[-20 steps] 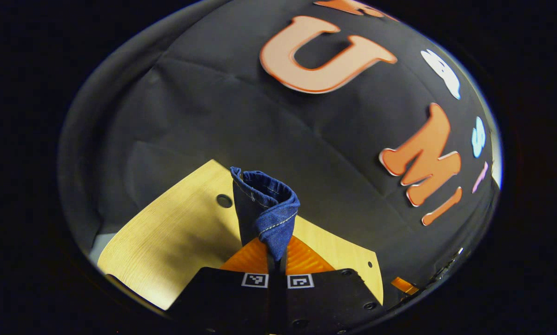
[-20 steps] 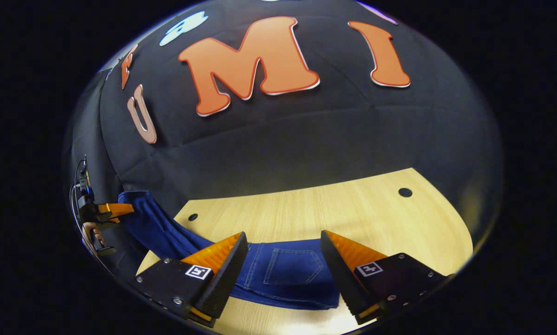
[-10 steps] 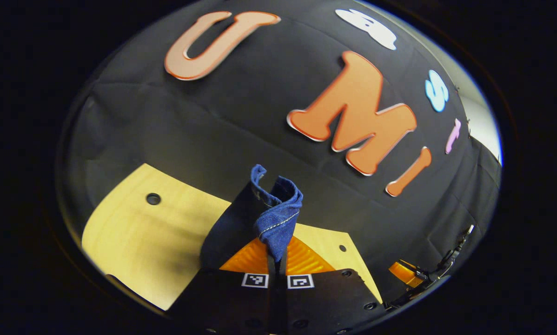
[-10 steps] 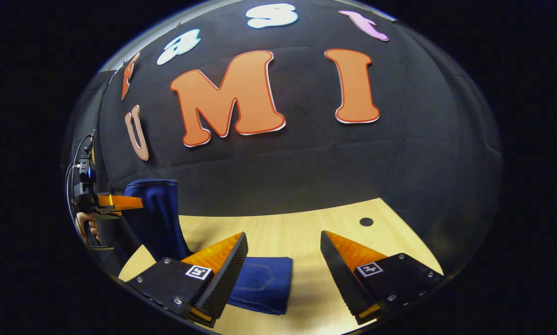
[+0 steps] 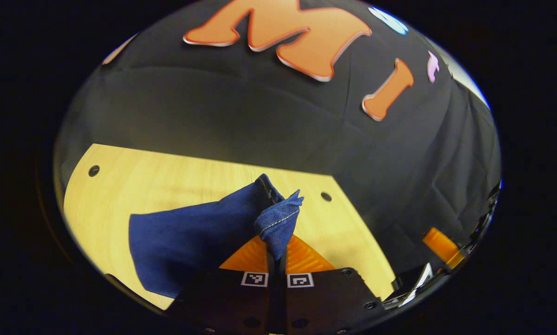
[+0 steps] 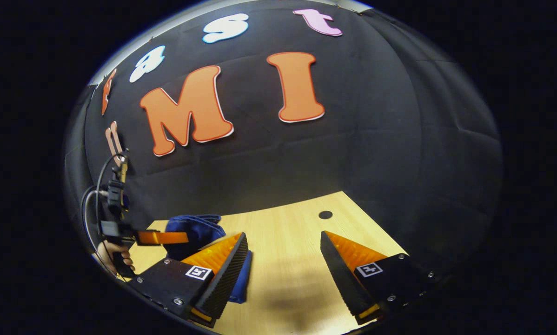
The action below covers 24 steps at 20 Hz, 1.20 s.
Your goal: Grasp the waist and the cuffs of the jeans and fold them to make the two legs overlap; first hold the waist and fold one-third of the jeans toward the cuffs, then hold the cuffs and fold the remaining one-third in the same direction to finish folding.
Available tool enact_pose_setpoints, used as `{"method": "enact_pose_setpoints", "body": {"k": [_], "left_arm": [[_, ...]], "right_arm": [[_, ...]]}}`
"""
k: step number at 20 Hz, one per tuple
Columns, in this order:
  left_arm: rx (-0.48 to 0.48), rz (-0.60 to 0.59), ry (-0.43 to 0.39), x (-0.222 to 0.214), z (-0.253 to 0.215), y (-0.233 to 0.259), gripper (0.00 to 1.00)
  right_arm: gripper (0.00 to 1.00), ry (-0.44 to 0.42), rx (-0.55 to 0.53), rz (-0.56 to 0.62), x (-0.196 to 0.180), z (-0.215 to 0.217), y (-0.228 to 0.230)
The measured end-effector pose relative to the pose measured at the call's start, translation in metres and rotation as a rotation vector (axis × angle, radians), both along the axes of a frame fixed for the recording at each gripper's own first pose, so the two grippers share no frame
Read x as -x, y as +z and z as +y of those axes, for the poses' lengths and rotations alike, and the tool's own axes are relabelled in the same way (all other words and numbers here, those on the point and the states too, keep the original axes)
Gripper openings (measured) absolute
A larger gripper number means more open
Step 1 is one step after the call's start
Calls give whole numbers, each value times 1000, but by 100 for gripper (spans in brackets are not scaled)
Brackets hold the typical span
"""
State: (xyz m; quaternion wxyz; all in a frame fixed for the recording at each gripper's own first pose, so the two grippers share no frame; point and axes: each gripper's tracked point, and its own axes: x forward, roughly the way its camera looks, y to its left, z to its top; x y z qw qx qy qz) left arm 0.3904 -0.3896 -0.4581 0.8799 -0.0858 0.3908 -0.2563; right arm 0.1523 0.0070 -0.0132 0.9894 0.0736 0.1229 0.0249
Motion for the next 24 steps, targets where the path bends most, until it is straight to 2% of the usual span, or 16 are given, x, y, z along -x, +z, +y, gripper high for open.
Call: {"method": "enact_pose_setpoints", "body": {"k": [4, 7, 10, 12, 14, 16, 19, 21, 23, 24], "left_arm": [[-191, 6, -16, 34, -24, -61, 1], [-278, -33, -8, 37, -39, -93, 1], [-293, -35, 20, 40, -37, -103, 1], [-247, -1, 13, 49, -46, -112, 7], [-126, 74, -30, 67, -67, -108, 53], [-80, 108, -49, 89, -72, -97, 98], [-72, 45, -61, 92, -59, -62, 98], [-76, -48, -56, 83, -33, -22, 98], [-68, -174, -4, 68, 5, 29, 96], [-61, -242, 50, 57, 27, 59, 96]], "right_arm": [[97, -2, 3, 36, 7, -15, -24], [97, 12, 21, 51, 9, -21, -35], [98, 34, 31, 60, 7, -22, -40], [97, 59, 33, 69, 5, -19, -42], [97, 72, 40, 88, 2, -16, -45], [97, 80, 33, 110, 2, -9, -44], [98, 86, 51, 120, 3, 5, -34], [98, 82, 76, 101, 4, 12, -19], [97, 81, 79, 53, 6, 20, 2], [98, 74, 77, 27, 6, 22, 11]]}}
